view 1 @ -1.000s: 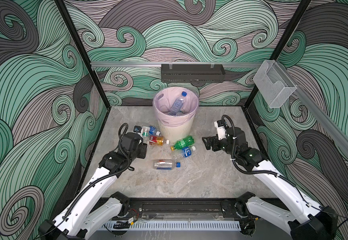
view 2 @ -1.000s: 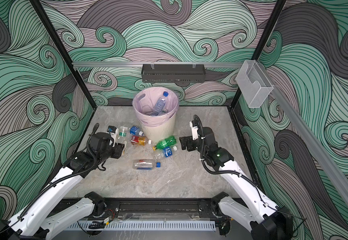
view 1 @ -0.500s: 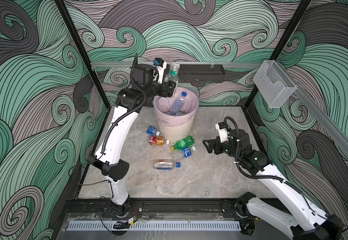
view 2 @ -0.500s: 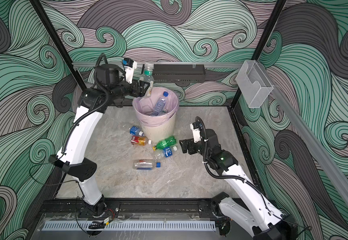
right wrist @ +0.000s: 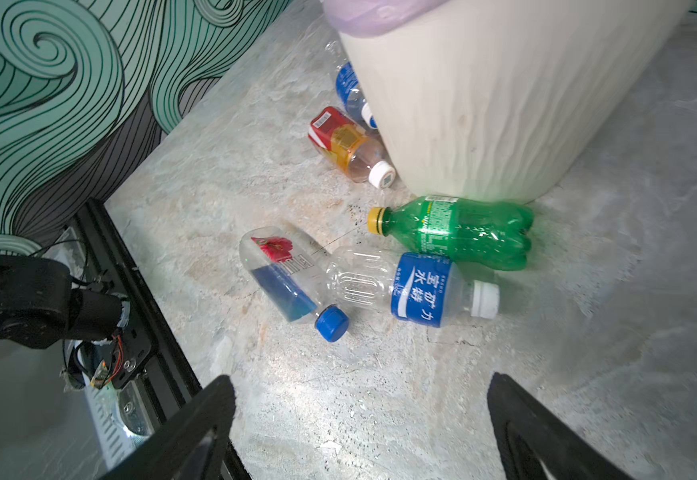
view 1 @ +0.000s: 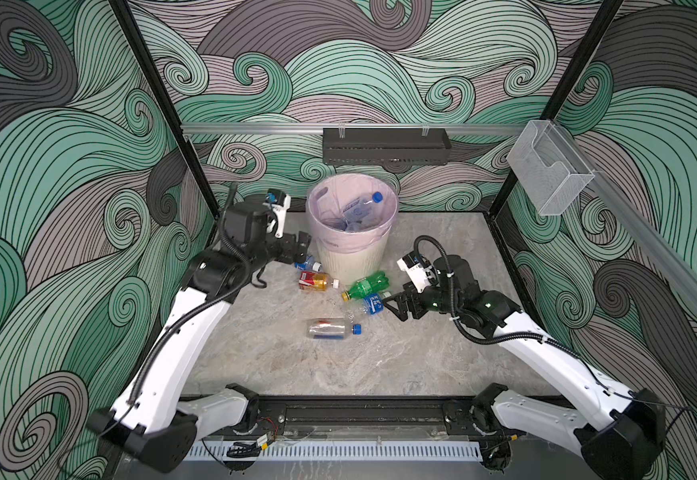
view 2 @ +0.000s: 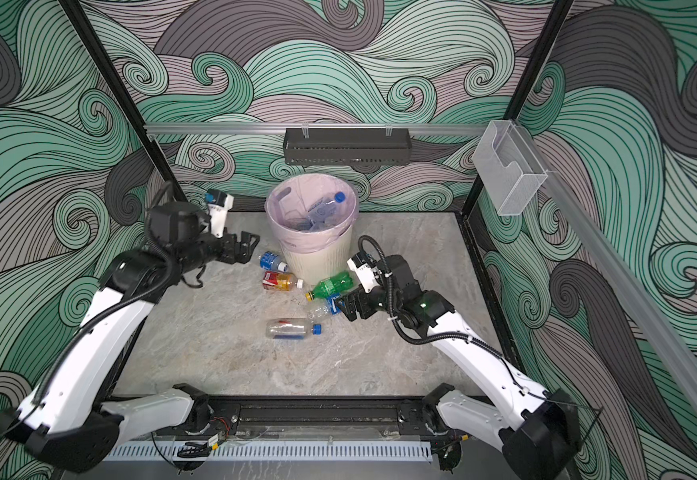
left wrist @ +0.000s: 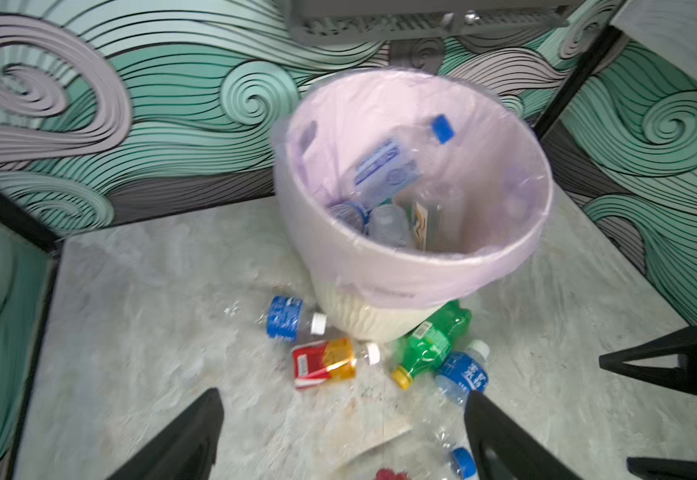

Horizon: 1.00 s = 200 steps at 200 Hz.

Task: Throw the plastic bottles in the bin
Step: 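Withdraw the left gripper while the right gripper grasps the FIJI bottle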

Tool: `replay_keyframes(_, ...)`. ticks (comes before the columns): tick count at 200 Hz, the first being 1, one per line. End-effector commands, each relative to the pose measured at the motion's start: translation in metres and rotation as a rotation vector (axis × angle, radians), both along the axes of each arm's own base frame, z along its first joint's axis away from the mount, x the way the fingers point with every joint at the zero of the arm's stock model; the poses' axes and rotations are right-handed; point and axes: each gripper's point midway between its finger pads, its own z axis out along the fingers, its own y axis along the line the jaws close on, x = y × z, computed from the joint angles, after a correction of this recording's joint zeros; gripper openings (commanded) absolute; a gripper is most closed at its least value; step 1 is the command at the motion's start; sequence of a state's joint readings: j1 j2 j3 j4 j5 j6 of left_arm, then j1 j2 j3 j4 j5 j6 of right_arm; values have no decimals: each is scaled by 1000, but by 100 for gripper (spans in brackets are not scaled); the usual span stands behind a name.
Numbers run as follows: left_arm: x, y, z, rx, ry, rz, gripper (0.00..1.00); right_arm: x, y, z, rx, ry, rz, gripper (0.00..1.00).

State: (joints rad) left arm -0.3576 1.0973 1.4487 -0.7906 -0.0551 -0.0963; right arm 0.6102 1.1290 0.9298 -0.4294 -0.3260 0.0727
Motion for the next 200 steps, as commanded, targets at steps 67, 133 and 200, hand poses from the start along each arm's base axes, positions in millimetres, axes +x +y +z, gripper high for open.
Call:
replay_keyframes(67,-65,64,-107,7,134,255,94,-8,97,-44,-93,7,248,95)
replay_keyframes(133,-71,70,-121,25,126,263,94,-23,155,-95,-213,36,385,94)
replay_keyframes(200,-72,69,-129,42,147,254,94,-34,176,-136,-300,83,416,92)
